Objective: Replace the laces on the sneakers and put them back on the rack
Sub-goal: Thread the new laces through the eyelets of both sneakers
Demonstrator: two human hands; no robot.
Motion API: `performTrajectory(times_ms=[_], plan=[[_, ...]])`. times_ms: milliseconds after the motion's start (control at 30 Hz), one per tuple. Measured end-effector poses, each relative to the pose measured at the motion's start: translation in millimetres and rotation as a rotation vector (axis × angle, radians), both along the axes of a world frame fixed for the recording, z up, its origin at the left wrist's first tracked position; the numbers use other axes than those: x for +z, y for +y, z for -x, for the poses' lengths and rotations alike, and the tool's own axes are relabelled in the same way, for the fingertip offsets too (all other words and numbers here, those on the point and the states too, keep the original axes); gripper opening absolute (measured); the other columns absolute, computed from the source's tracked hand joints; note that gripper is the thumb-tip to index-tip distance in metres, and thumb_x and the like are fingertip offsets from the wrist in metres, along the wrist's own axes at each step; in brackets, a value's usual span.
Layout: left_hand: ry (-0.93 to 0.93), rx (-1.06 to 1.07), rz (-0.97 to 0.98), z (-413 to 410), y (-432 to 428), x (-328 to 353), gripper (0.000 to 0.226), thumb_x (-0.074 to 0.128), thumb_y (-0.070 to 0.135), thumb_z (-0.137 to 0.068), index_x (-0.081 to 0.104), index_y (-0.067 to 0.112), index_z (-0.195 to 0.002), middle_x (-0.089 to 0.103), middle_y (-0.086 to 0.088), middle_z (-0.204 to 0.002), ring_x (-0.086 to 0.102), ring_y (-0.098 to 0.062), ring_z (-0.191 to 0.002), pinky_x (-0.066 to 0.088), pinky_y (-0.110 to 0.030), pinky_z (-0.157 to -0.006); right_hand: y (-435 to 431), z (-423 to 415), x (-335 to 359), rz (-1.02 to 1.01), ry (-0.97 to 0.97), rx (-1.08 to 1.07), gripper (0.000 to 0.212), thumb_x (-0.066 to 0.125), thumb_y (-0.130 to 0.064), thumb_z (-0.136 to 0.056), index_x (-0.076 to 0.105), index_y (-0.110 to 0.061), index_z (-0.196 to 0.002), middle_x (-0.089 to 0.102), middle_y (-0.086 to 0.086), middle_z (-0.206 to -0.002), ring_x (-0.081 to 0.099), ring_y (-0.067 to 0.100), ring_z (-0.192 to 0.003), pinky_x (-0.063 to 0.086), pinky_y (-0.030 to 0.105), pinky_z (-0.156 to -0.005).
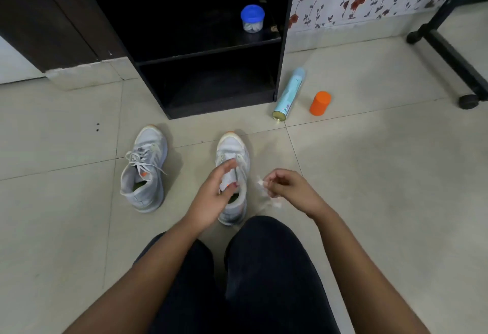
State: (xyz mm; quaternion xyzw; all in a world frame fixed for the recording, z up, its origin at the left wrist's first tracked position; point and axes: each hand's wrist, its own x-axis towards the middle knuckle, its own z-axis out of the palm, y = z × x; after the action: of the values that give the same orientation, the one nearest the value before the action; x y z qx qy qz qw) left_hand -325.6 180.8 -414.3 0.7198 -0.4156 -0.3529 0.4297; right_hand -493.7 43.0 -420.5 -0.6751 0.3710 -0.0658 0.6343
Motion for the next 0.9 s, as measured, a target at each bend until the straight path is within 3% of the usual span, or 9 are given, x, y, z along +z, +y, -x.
performTrajectory(times_ms=[67,133,233,300,400,533,667,767,900], plan=[[0.074,-0.149,0.004,5,-11,32,0.048,0.048,0.019,-0.099,0.034,0.027,-0.144,0.047,0.014,-0.14,0.039,0.006,-0.13,0.029,-0.01,-0.106,4,-9,47,0.014,-0.128,0.086,0.008,0.062,-0.012,-0.092,0.067,-0.007,-0.088,0.059,0.003,-0.072,0.054,0.009,-0.065,0.044,0.02,-0.062],[0.184,-0.204,-0.017,7,-15,67,0.032,0.041,0.024,-0.102,0.045,0.033,-0.132,0.059,0.011,-0.117,0.053,0.01,-0.111,0.037,-0.008,-0.097,7,-15,87,0.087,-0.193,0.051,0.009,0.062,-0.01,-0.091,0.068,-0.012,-0.085,0.062,-0.001,-0.071,0.054,0.006,-0.067,0.041,0.017,-0.059],[0.277,-0.171,0.047,-2,-7,105,0.029,0.037,0.019,-0.103,0.064,0.017,-0.096,0.052,0.004,-0.067,0.062,-0.012,-0.077,0.045,-0.017,-0.081,12,-18,134,0.155,-0.27,-0.043,0.013,0.06,-0.003,-0.091,0.066,-0.011,-0.083,0.061,-0.002,-0.07,0.051,-0.002,-0.059,0.035,0.012,-0.052],[0.301,-0.07,0.119,-13,7,121,0.033,0.038,0.019,-0.103,0.061,0.012,-0.081,0.044,0.007,-0.054,0.054,-0.014,-0.061,0.046,-0.025,-0.078,18,-15,155,0.196,-0.292,-0.107,0.015,0.058,0.0,-0.091,0.064,-0.009,-0.081,0.059,0.0,-0.071,0.05,-0.005,-0.053,0.035,0.008,-0.048],[0.394,0.053,0.164,-31,26,138,0.033,0.039,0.021,-0.103,0.054,0.011,-0.075,0.031,0.008,-0.049,0.039,-0.011,-0.047,0.052,-0.033,-0.079,18,-6,162,0.224,-0.271,-0.19,0.016,0.059,-0.005,-0.092,0.061,-0.012,-0.078,0.055,-0.001,-0.07,0.044,-0.004,-0.044,0.033,0.007,-0.045],[0.425,0.164,0.207,-48,51,159,0.03,0.043,0.025,-0.101,0.052,0.013,-0.074,0.026,0.008,-0.052,0.027,-0.008,-0.043,0.039,-0.023,-0.05,12,2,146,0.205,-0.213,-0.315,0.016,0.062,-0.017,-0.092,0.06,-0.013,-0.076,0.053,-0.002,-0.071,0.03,0.002,-0.041,0.024,0.012,-0.041],[0.357,0.117,0.173,-52,65,169,0.028,0.042,0.023,-0.101,0.056,0.01,-0.08,0.027,0.008,-0.053,0.026,-0.008,-0.043,0.033,-0.022,-0.048,7,-1,114,0.307,-0.036,-0.357,0.016,0.06,-0.013,-0.089,0.066,0.002,-0.085,0.059,0.0,-0.074,0.049,0.003,-0.057,0.032,0.019,-0.054],[0.276,0.106,0.164,-49,70,174,0.026,0.047,0.023,-0.099,0.062,0.008,-0.083,0.03,0.008,-0.053,0.026,-0.006,-0.042,0.03,-0.018,-0.044,6,-3,87,0.369,0.104,-0.325,0.014,0.061,-0.014,-0.088,0.067,-0.011,-0.075,0.066,0.001,-0.078,0.059,0.019,-0.078,0.041,0.03,-0.066],[0.443,0.227,0.231,-62,79,183,0.028,0.05,0.026,-0.097,0.051,0.015,-0.071,0.029,0.009,-0.051,0.019,-0.003,-0.036,0.015,-0.015,-0.036,6,4,61,0.423,0.252,-0.328,0.013,0.057,-0.016,-0.087,0.068,-0.012,-0.081,0.066,-0.002,-0.076,0.061,0.021,-0.08,0.046,0.032,-0.069]])
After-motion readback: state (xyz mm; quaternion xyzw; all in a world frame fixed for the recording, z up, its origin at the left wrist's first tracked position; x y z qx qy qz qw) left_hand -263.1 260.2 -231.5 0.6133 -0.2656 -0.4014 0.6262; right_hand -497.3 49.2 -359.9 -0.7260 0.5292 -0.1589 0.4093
